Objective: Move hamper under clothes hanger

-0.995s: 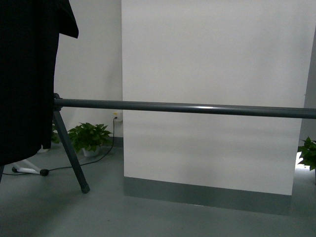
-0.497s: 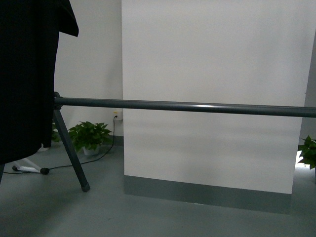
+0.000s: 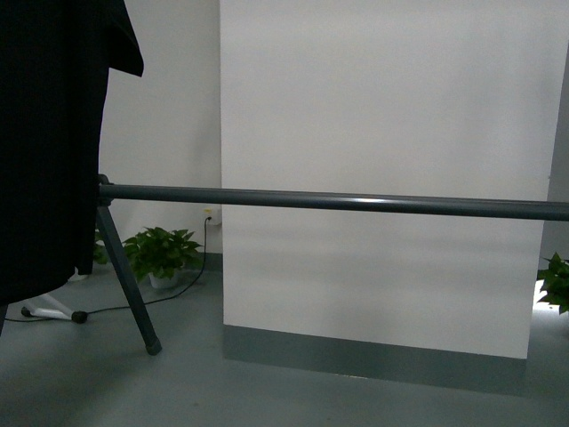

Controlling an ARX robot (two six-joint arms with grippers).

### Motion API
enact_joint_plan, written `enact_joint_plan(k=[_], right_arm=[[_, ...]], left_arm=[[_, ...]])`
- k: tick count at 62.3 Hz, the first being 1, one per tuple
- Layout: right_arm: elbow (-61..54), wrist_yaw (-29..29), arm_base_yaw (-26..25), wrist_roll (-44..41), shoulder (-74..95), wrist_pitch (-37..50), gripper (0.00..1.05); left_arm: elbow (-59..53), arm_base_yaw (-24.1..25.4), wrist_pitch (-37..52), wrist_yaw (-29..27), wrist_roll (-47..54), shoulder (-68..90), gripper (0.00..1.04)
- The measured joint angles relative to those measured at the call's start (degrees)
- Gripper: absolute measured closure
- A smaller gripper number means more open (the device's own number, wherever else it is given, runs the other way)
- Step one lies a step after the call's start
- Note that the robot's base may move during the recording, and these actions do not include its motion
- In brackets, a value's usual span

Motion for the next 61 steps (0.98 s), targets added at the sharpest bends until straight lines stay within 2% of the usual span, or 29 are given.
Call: enact_joint_plan(k=[3,10,27,38,41,61], right_arm=[[0.00,0.00,0.00,0.00,0.00,0.00,0.74],[0.00,0.00,0.00,0.00,0.00,0.00,0.50],[0.00,0.02,0.00,0.02,0.00,0.00,0.06],[0.00,0.00,0.00,0.04,0.00,0.00,0.08],[0.00,0.02,0.00,0.04,0.00,0.00,0.08],[0.00,0.02,0.00,0.04,0.00,0.00,0.08]], left_arm=[[0.00,0.00,0.00,0.02,-0.09,0.00,1.00],[0.00,0.00,0.00,0.00,-0.02,0.00,0.77],[0.00,0.00,0.00,0.00,-0.02,0.00,0.32],[0.00,0.00,0.00,0.00,-0.02,0.00,0.05],[0.00,0.00,0.00,0.00,-0.02,0.00,0.07],[0.00,0.00,0.00,0.00,-0.02,0.00,0.07]])
